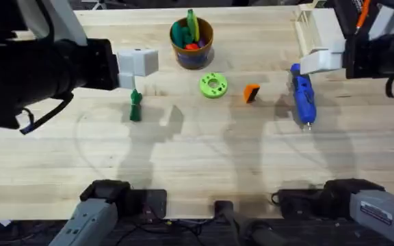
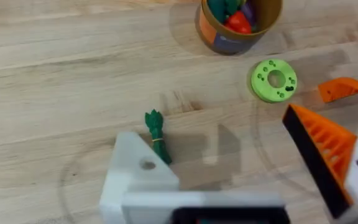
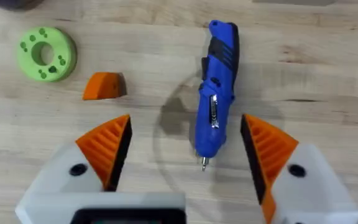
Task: Pick up the gripper from the table and insert it into the empty holder that is missing its gripper. Then pick up a screw, insert it into the mounting hole, and use the screwdriver to tighten it. Finally, clean up the table by picking up the vegetable and placing it into the bucket.
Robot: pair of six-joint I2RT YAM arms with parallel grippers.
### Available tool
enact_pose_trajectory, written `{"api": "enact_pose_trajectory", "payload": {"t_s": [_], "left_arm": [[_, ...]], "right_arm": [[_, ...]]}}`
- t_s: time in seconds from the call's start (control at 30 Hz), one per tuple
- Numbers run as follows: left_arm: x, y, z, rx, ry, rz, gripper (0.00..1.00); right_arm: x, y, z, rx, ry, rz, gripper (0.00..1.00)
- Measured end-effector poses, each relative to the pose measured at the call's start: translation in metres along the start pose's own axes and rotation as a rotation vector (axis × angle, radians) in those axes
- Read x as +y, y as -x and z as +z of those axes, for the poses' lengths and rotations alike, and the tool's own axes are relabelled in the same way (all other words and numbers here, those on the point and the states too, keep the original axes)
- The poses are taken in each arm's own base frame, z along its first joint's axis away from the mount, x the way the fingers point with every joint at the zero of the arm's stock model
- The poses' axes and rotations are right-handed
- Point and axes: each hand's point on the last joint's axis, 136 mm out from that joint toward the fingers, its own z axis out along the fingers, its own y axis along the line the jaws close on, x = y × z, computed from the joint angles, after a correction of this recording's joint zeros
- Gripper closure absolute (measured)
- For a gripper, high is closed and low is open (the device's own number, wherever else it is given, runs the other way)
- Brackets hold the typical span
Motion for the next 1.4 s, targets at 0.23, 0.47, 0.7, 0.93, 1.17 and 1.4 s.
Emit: {"api": "enact_pose_trajectory", "payload": {"t_s": [0.23, 0.47, 0.7, 0.93, 1.17, 1.4], "left_arm": [[-0.001, 0.017, -0.003, -0.076, 0.0, 0.012, 0.015], [-0.003, 0.074, -0.002, -0.286, -0.007, 0.099, 0.014], [-0.006, 0.091, 0.026, -0.328, -0.031, 0.212, 0.015], [-0.014, 0.09, 0.013, -0.525, -0.044, 0.28, 0.015], [-0.022, 0.055, 0.003, -0.692, -0.07, 0.334, 0.015], [-0.029, 0.004, 0.003, -0.801, -0.105, 0.367, 0.015]], "right_arm": [[0.0, 0.0, 0.0, 0.0, 0.0, 0.0, 0.009], [0.0, 0.0, 0.0, 0.0, 0.0, 0.0, 0.009], [0.0, 0.0, 0.0, 0.0, 0.0, 0.0, 0.009], [0.0, 0.0, 0.0, 0.0, 0.0, 0.0, 0.009], [0.0, 0.0, 0.0, 0.0, 0.0, 0.0, 0.009], [0.0, 0.0, 0.0, 0.0, 0.0, 0.0, 0.009]]}}
